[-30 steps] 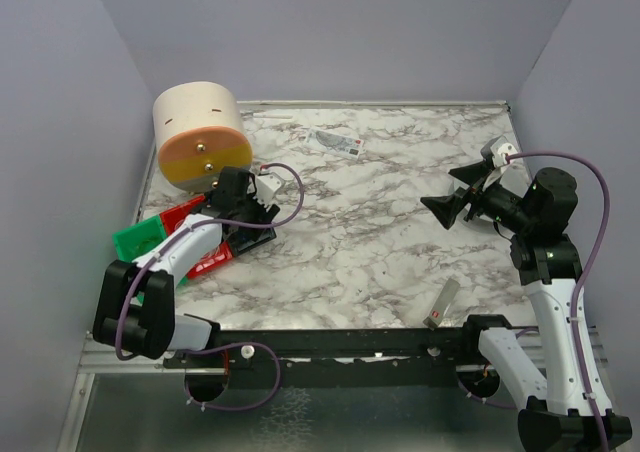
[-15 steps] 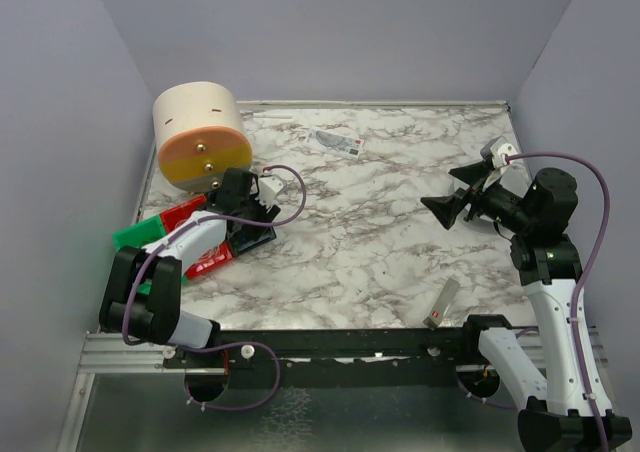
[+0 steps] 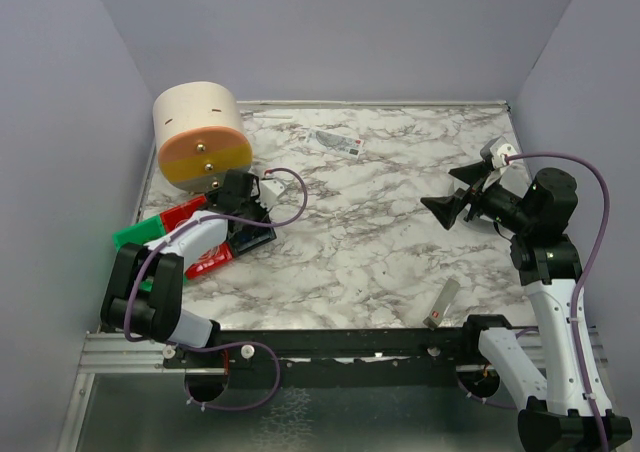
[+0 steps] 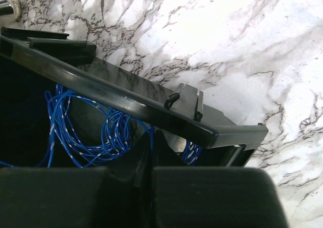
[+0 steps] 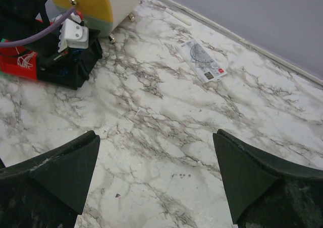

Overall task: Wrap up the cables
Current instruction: Pick up the cable from the storage box.

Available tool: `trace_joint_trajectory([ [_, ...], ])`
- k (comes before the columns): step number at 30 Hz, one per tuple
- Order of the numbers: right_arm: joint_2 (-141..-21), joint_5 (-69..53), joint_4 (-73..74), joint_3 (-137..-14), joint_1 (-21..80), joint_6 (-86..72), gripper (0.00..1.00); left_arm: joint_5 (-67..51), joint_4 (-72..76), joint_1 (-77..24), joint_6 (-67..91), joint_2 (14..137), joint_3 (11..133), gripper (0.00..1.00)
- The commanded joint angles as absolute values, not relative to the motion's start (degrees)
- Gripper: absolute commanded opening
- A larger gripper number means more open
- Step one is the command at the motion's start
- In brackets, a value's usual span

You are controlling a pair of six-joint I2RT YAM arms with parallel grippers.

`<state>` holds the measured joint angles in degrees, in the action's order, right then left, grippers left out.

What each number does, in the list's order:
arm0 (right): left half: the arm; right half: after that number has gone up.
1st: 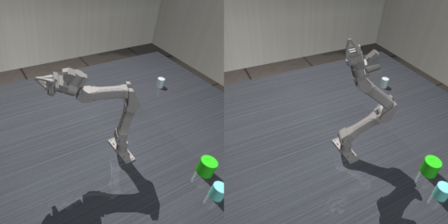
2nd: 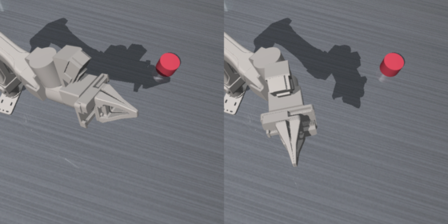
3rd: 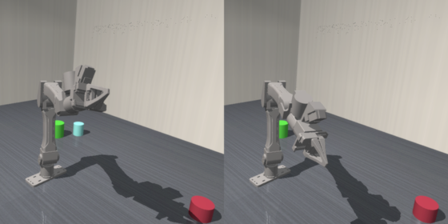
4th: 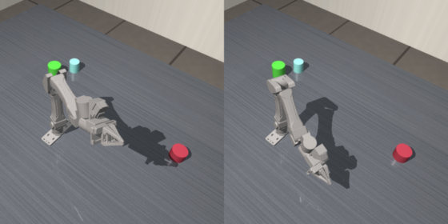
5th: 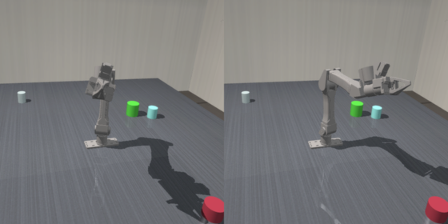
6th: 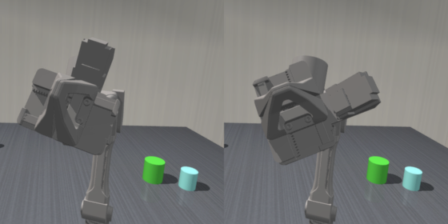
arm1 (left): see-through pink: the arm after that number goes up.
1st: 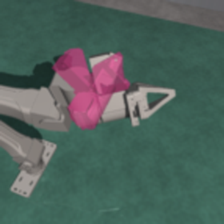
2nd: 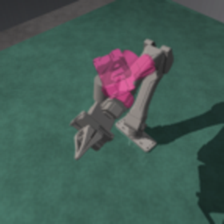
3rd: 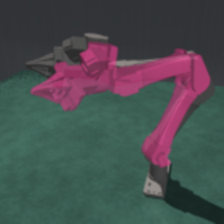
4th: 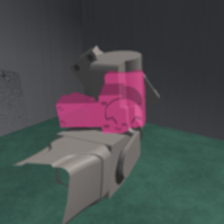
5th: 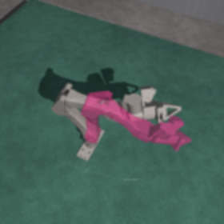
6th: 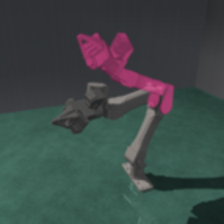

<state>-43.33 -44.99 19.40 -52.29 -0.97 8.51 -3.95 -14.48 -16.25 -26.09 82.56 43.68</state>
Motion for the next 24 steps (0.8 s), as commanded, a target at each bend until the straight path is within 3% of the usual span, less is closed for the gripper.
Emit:
trace_joint_trajectory([
  [1, -43.14, -46.41, 20.14, -51.45, -1.32, 9.01, 1.00, -6.09, -16.93, -16.44, -26.41, 81.45, 45.44, 0.00],
  [14, -44.00, -46.17, 19.87, -51.26, -1.32, 8.82, 1.00, -3.51, -27.67, -16.44, -19.15, 68.86, 65.81, 0.00],
  [24, -46.50, -43.28, 18.97, -50.89, -1.32, 9.27, 1.00, -9.04, -28.66, -19.72, -8.01, 78.28, 95.76, 0.00],
])
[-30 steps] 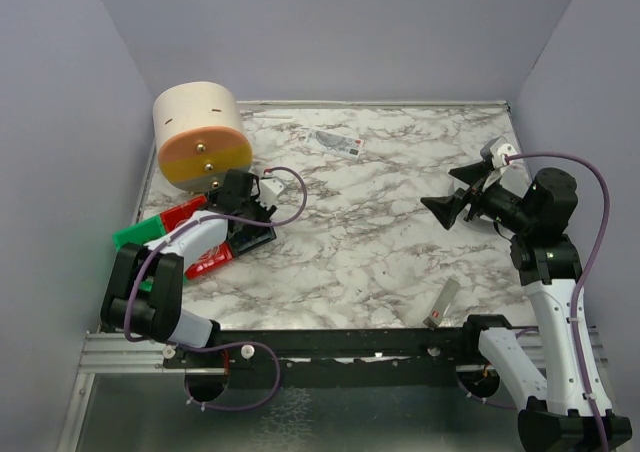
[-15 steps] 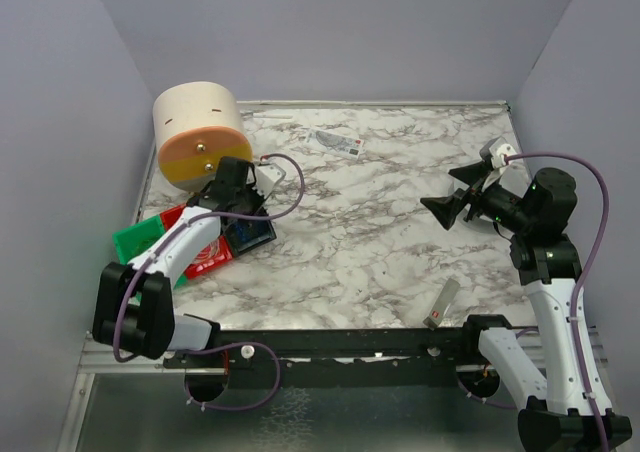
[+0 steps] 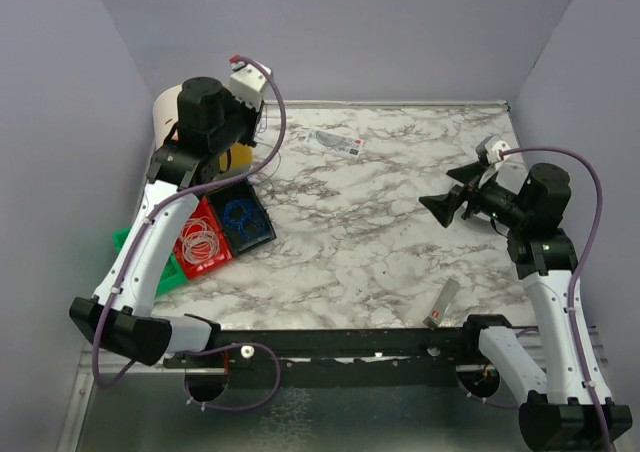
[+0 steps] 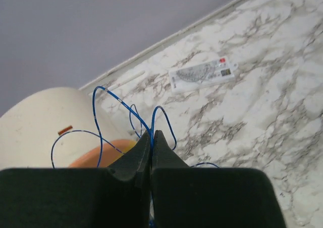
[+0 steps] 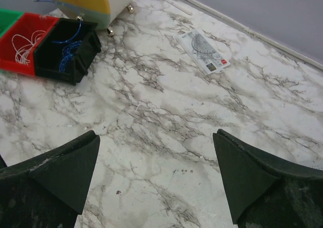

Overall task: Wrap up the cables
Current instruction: Pick up the cable from the storage box.

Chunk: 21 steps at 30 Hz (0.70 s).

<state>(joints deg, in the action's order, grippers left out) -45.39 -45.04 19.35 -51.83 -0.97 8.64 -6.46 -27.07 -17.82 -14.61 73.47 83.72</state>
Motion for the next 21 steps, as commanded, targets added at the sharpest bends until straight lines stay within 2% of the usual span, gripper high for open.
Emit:
trace_joint_trajectory([
  [1, -46.76, -43.06, 18.84, -50.84, -1.32, 9.29, 1.00, -9.35, -28.65, -20.21, -7.13, 79.92, 99.71, 0.00],
  [7, -47.72, -43.30, 18.78, -50.72, -1.32, 9.84, 1.00, -11.34, -28.15, -24.64, -3.34, 88.58, 117.14, 0.03],
  [15, -47.47, -43.38, 19.57, -51.55, -1.32, 10.28, 1.00, -15.26, -27.50, -35.74, -3.12, 96.05, 117.89, 0.03],
  [21, -49.70, -54.78, 18.70, -51.11, -1.30, 10.12, 1.00, -6.49, -27.74, -38.09, 1.86, 101.91, 126.58, 0.00],
])
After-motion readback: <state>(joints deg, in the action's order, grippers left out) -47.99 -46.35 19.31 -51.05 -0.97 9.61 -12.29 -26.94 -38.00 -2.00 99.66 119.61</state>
